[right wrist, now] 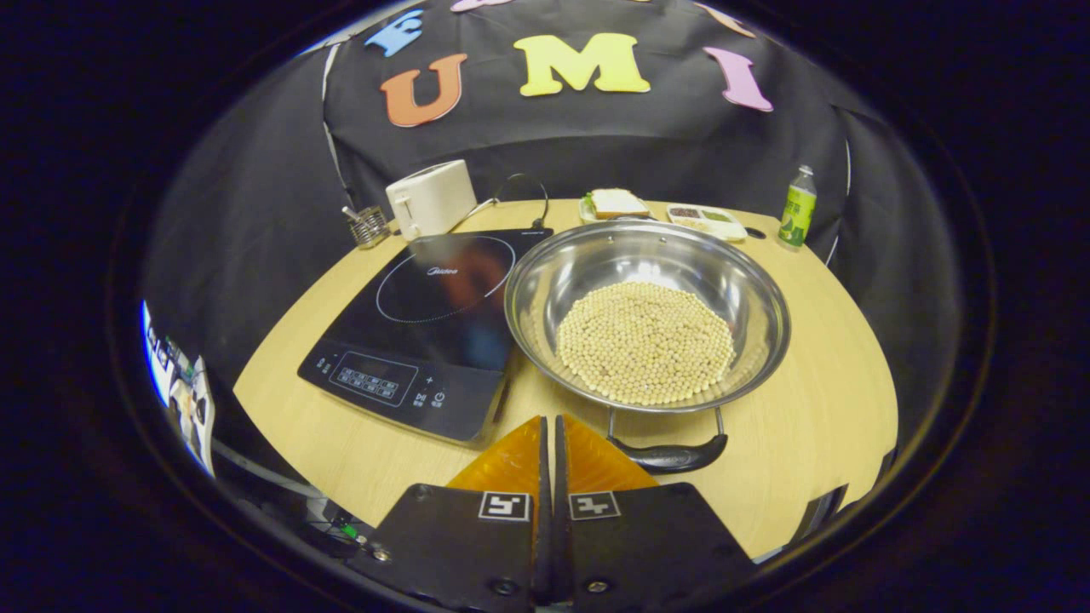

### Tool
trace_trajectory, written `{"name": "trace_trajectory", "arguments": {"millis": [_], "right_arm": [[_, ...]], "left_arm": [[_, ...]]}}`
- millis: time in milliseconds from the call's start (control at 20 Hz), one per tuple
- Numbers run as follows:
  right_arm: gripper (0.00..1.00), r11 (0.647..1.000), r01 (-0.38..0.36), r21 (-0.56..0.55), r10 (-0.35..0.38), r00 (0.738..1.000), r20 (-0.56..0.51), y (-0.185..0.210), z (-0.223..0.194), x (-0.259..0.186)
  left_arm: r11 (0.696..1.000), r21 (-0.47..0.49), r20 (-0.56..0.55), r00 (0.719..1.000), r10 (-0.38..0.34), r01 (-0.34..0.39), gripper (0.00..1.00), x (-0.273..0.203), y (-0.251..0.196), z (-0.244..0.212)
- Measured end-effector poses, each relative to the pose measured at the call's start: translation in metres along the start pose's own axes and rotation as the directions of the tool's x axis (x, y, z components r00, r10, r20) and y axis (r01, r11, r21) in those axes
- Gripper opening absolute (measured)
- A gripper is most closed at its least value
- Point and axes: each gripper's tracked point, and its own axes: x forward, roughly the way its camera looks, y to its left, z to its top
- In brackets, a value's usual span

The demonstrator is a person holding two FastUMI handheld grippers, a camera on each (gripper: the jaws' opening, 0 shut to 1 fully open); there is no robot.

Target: First push the handle of the pot to place it horizontally, then grasp the pot with both hands and set it on the induction cooktop.

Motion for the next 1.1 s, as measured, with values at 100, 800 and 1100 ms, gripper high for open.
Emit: {"name": "trace_trajectory", "arguments": {"millis": [100,800,1100], "right_arm": [[0.01,0.999,0.008,0.042,-0.007,1.000,-0.029,-0.010,-0.008,0.006],[0.00,0.998,0.051,-0.045,-0.053,0.997,-0.052,-0.057,-0.020,-0.004],[0.04,0.995,0.073,-0.071,-0.078,0.995,-0.066,-0.084,-0.020,-0.011]], "left_arm": [[1.000,0.004,0.003,1.000,-0.005,0.005,0.96,-0.002,-0.003,0.001],[0.998,0.025,-0.014,0.998,-0.054,0.055,0.96,-0.005,-0.034,-0.005],[0.998,0.019,-0.019,0.998,-0.066,0.066,0.96,-0.007,-0.042,-0.008]]}}
